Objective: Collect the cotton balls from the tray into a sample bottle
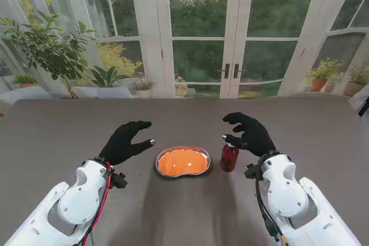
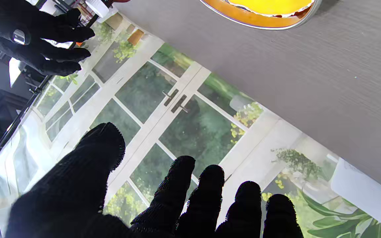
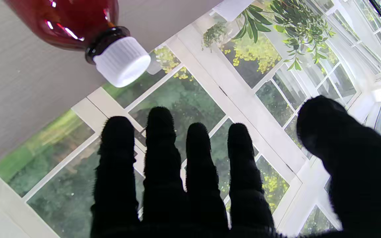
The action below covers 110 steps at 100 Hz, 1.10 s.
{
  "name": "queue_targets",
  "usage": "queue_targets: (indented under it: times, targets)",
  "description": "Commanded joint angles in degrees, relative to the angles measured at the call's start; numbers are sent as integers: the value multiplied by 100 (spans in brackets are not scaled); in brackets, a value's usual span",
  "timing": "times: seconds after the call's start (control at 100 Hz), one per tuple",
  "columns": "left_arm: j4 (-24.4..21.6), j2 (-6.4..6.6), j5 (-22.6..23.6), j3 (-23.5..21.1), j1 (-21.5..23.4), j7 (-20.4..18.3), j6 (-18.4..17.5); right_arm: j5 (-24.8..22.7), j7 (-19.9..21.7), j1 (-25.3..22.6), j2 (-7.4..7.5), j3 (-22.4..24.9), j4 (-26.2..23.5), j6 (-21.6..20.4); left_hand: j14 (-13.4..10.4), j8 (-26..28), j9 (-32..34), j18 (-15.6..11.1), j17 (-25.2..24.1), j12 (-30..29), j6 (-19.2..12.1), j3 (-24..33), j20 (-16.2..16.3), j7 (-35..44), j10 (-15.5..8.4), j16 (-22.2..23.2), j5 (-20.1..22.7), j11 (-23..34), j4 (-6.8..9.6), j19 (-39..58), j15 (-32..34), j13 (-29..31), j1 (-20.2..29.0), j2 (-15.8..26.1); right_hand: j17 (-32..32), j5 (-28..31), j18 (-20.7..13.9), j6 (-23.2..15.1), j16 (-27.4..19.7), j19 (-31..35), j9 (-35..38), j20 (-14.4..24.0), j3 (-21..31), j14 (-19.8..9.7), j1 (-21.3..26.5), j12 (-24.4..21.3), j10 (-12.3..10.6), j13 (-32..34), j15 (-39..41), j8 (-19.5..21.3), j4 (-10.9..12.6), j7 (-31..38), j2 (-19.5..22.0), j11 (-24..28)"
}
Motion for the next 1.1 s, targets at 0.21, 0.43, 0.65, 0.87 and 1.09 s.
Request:
queue_targets:
  times: [0.21,0.43,0.65,0.87,1.09]
  targets:
    - [-75,-24,-3,-15,42,-116,-2,-37,87,-24,-3,0,-22,-9,8,8,-30,14,-61,-20,-95,-55,83,-46,-105,27,3,-46,-154,-179,-79,-59,-33,146,-65,-61,75,-61,34,-49,-61,6,-50,36,-176,-47,-42,-71,-58,-155,141,2,-11,-25]
    - [-69,-14,3,-7,33,-161,-19,-251,-27,-32,-3,23,-91,-10,2,8,-40,12,-63,-21,-100,-65,83,-49,-105,26,-8,-48,-155,-180,-80,-61,-38,153,-69,9,72,-73,32,-48,-132,11,-41,21,-178,-47,-28,-90,-63,-150,136,20,-65,-37]
    - [-137,-20,21,-53,94,-121,-18,-1030,-188,6,53,-30,-113,124,-5,9,-20,16,-57,-19,-105,-71,84,-46,-110,27,-1,-43,-156,-177,-76,-48,-37,145,-108,232,33,-150,65,5,-373,57,3,1,-257,-41,18,-172,-14,-116,81,48,-416,-31]
    - [-161,-27,-8,-66,111,-103,-11,-1927,-260,235,144,-222,-33,407,6,9,-15,24,-54,-18,-83,-60,82,-45,-91,27,5,-44,-153,-177,-74,-40,-27,146,38,424,-76,-230,281,336,-324,234,80,-57,-312,5,-53,-28,351,-17,7,28,-802,32]
    - [-172,-28,-26,-51,106,-107,3,-2472,-134,465,235,-438,212,607,11,9,4,25,-50,-14,-95,-59,83,-44,-104,29,9,-37,-154,-175,-71,-31,-26,149,273,512,-108,-365,524,607,-136,331,122,-167,-294,143,-509,301,783,93,-66,35,-1194,152]
